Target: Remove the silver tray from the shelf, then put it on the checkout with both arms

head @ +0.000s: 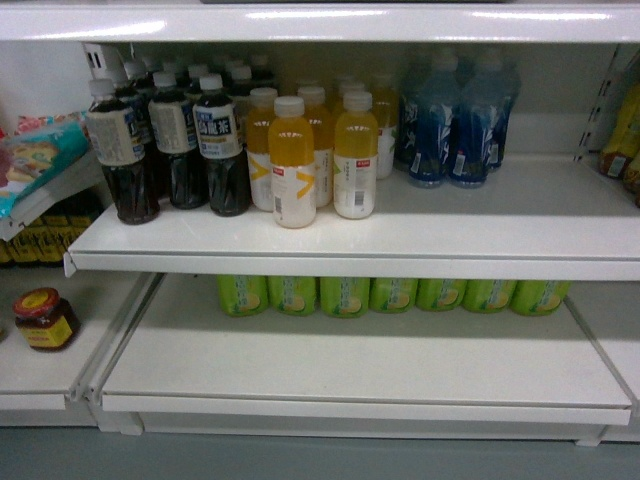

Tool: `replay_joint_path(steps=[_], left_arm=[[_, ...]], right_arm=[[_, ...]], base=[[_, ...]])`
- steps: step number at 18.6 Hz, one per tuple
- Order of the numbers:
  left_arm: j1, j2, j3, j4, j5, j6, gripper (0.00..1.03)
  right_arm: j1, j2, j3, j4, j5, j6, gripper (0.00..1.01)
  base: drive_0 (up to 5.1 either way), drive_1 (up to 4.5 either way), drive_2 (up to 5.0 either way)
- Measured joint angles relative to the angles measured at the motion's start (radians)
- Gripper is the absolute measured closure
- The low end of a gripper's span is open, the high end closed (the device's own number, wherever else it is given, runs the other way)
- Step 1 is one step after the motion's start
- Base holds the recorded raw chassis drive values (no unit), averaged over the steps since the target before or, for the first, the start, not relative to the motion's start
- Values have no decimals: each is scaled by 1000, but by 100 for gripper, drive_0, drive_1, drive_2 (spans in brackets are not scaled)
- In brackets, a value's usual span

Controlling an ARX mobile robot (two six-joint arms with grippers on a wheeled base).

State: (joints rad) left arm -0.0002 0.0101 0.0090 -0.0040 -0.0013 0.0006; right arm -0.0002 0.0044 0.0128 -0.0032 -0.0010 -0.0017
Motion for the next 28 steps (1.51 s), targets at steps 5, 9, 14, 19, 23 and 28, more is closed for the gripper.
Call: replay_joint_path(steps=[5,9,14,19,23,28], left_arm=[[0,0,0,0,2,0,5],[0,0,0,2,0,0,5],[0,0,0,1,1,0,5],[0,0,0,1,1,0,5],[0,0,0,1,1,0,5],[0,0,0,0,1,0,5]], right_arm=[[0,0,0,-1,2,2,3],[0,0,0,1,0,0,3],[0,0,0,0,1,1,3],[0,0,0,0,1,1,3],[0,0,0,0,1,1,3],[0,0,0,-1,1,1,3]], base=[[0,0,0],[0,0,0],[0,0,0],[0,0,0],[0,0,0],[3,158,-152]])
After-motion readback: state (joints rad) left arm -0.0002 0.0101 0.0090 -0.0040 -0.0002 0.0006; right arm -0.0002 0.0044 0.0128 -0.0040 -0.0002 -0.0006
